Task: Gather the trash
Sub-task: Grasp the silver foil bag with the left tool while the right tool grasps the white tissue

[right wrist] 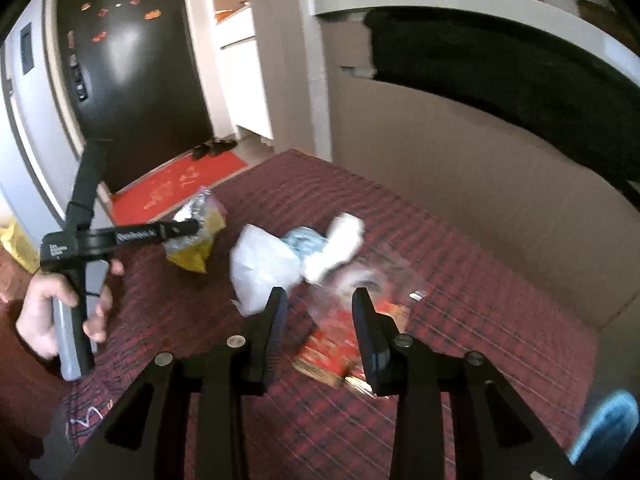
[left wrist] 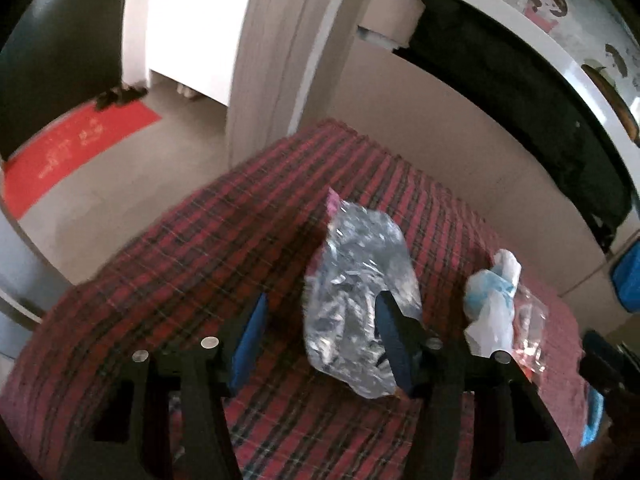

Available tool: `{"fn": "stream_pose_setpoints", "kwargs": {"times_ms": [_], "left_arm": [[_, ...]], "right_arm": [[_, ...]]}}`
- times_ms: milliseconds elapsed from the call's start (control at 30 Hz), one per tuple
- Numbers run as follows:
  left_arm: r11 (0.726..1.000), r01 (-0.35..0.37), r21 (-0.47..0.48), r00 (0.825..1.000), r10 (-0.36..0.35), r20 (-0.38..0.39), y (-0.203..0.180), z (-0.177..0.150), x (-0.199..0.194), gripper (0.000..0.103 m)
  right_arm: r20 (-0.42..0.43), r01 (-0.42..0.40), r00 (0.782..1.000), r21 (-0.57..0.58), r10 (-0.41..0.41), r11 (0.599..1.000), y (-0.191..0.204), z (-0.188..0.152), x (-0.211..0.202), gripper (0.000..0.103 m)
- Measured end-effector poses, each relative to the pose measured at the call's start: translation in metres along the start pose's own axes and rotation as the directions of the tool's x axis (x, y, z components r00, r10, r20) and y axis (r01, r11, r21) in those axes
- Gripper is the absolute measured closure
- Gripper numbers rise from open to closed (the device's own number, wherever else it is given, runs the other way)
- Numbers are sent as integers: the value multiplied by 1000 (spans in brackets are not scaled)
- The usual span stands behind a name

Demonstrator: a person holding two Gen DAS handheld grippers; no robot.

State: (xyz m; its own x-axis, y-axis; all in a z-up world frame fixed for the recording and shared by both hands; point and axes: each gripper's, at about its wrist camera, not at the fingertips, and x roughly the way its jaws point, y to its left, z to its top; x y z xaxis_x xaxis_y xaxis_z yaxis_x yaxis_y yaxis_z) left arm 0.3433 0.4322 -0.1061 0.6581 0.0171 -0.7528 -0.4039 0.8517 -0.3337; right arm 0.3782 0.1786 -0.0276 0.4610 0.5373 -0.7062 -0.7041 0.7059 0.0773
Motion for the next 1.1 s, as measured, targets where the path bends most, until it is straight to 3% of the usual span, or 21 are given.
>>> {"fn": "stream_pose_setpoints", "kwargs": {"times_ms": [67,100,133,300,400,533,600,700,800,1100], "left_arm": [[999,38,4,999,-38,0,-1,-3,0,70],[999,36,4,999,-36,6,0,-4,-2,88],[1000,28,-1,1000,-28,12,2,-6,-5,95],[1000,10,-19,998,-9,58,19,-16,-35,98],[1000,-11,-27,995,13,98,26,-23,-57,98],[1000,-6,-28,991,10,136,26,-29,-82,98],[1000,4,-19,987,-1,159,22,-32,-94,98],[999,42,-16,983,-39,180,16,-37,-109,98],[996,84,-12,978,-81,191,5,-43,-119,98],[980,176,92,970,-188,154,-60,-65,-126,98]], "right_arm": [[11,-18,1000,-40,18,999,14,9,14,71],[15,-23,1000,-56,24,998,20,13,21,71],[13,-31,999,-76,32,997,28,18,30,71],[10,-26,1000,-98,27,995,48,30,60,71],[0,13,1000,-130,-13,991,55,31,76,71],[-104,72,990,-179,-91,981,60,22,106,72],[-95,104,988,-210,-126,972,62,15,106,76],[-56,111,991,-183,-124,977,57,12,83,91],[-10,79,997,-126,-81,989,43,13,49,97],[85,44,995,53,-48,998,-27,-10,-71,98]]}}
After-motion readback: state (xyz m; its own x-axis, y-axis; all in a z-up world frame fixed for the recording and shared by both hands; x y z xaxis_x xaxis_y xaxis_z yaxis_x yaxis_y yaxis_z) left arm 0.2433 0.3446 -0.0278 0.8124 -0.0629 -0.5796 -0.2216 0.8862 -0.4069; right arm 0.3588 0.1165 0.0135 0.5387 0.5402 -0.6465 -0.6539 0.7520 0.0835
